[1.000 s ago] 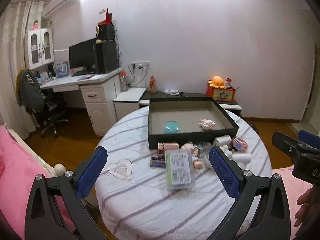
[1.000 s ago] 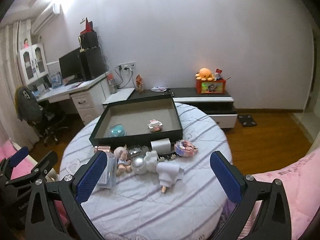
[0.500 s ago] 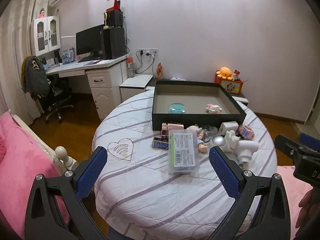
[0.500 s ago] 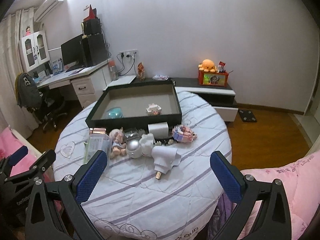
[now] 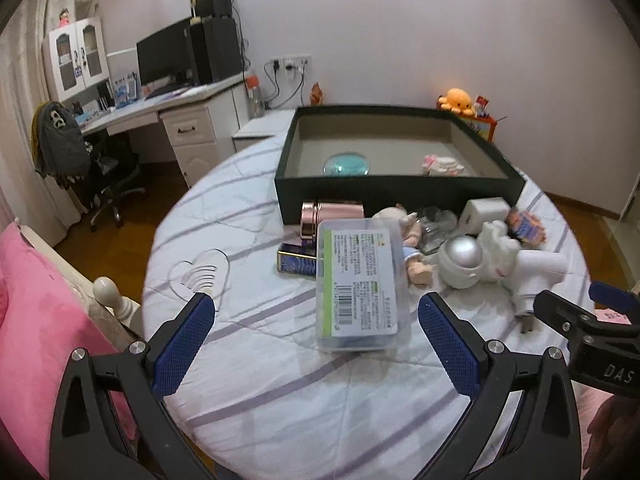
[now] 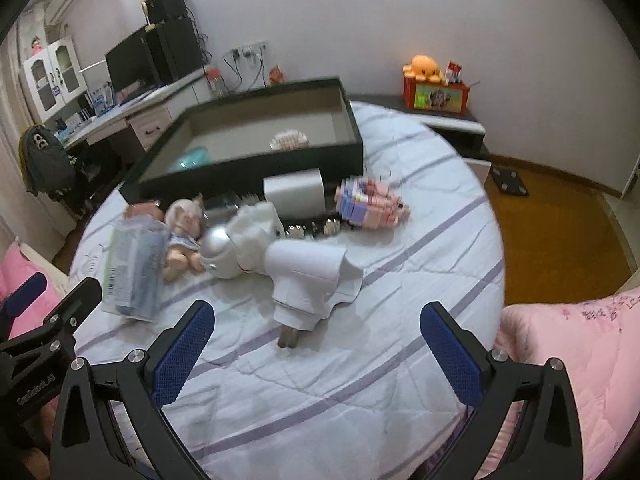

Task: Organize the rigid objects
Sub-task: 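Withdraw both tools from the tray back toward the table items, then grasp the clear green-label box with the left tool while the right tool grasps the white hair dryer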

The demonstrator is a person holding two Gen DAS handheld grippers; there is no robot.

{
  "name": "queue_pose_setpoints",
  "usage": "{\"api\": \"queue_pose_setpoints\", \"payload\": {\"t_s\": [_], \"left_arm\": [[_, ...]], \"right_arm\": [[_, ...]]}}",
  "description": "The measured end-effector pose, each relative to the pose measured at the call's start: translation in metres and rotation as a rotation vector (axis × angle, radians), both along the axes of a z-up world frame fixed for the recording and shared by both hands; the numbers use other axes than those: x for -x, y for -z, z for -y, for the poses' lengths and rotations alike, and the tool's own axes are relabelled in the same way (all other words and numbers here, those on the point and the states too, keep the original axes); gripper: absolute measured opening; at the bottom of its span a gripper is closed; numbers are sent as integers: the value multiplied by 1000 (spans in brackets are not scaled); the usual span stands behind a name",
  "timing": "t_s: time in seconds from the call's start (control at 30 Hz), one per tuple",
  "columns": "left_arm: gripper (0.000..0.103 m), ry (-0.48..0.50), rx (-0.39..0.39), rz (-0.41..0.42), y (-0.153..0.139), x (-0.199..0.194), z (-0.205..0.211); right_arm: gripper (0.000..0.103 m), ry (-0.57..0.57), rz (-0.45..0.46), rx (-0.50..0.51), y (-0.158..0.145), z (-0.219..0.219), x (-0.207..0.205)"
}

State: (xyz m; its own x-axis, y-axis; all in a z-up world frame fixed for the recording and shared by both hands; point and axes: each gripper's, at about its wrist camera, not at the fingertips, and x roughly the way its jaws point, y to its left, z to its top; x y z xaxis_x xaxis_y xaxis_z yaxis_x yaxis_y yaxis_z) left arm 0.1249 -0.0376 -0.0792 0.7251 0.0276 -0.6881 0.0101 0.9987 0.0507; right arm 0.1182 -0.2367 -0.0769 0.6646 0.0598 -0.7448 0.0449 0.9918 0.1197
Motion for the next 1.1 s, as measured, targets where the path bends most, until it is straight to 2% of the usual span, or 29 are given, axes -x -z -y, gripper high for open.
{"api": "queue_pose_setpoints", "payload": {"t_s": [0.13,0.3,0.37,0.4,0.43,0.47,0.53,0.63,0.83,0.9,1.1], "left_arm": [[103,5,11,-17,11,-17,2],[99,9,30,-46,27,-36,6],[85,29,73,-80,34,-42,5],[71,35,93,-98,37,-44,3],[64,42,117,-113,40,-45,2],[64,43,135,-114,41,-46,1],[64,52,149,-120,40,-46,-1],[64,48,180,-123,38,-45,-8],[64,47,168,-82,22,-34,-17],[64,47,166,-69,16,-30,-18],[64,47,165,-46,4,-23,-21]], "right_arm": [[102,11,-17,-14,11,2,-12],[92,19,-42,1,23,2,-26],[78,15,-56,-1,27,2,-30],[74,16,-56,-3,29,2,-31],[67,11,-51,-5,30,2,-31],[61,2,-46,-3,30,1,-30],[60,-13,-41,7,29,-2,-30],[44,-35,-28,-19,24,-2,-27],[43,-54,-21,-42,20,-4,-24],[38,-60,-15,-52,17,-4,-22],[38,-73,18,-67,2,-4,-16]]}}
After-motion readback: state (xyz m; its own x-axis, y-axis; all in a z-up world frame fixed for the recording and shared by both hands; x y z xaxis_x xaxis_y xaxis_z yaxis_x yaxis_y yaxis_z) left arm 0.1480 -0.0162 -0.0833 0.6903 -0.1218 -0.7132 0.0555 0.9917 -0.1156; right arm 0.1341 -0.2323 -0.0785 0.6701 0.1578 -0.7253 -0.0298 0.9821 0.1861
